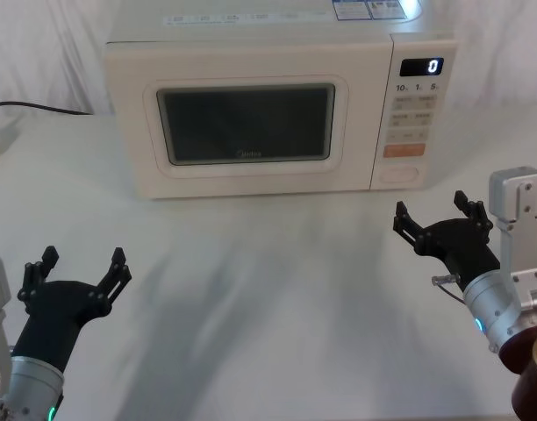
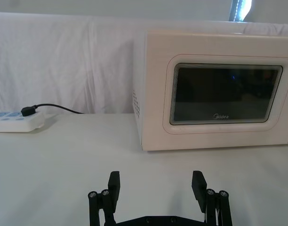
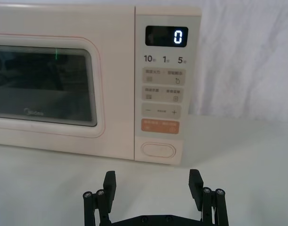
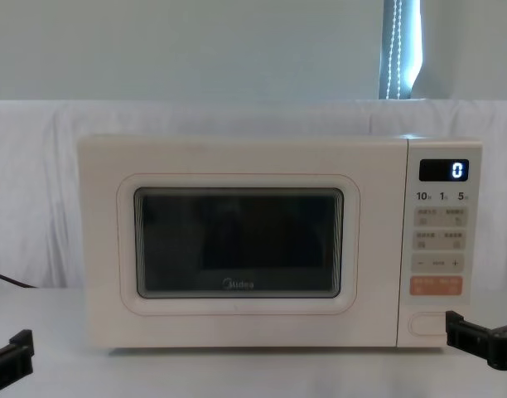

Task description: Press the button to open the microwave door with one hand; close the microwave door with the other hand.

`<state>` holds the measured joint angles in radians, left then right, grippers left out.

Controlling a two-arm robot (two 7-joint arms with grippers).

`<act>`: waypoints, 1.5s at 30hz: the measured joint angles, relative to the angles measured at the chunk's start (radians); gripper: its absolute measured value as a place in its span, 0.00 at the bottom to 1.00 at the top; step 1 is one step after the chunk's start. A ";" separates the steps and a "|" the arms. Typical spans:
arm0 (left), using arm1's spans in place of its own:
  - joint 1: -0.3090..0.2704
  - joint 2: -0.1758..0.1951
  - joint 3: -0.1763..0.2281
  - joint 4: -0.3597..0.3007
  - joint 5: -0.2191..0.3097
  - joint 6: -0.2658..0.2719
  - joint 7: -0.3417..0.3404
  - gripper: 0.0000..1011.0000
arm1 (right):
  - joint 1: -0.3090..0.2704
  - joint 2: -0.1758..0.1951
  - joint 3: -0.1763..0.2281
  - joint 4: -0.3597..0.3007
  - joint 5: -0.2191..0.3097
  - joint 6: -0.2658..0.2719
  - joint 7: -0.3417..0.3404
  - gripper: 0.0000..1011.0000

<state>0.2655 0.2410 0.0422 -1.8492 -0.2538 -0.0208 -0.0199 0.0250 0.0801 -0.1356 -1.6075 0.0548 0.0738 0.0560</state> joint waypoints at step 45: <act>0.000 0.000 0.000 0.000 0.000 0.000 0.000 0.99 | 0.240 -0.054 0.051 0.290 0.020 0.011 0.011 0.00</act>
<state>0.2655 0.2410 0.0421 -1.8492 -0.2538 -0.0208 -0.0199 0.2648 0.0258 -0.0844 -1.3178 0.0753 0.0846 0.0668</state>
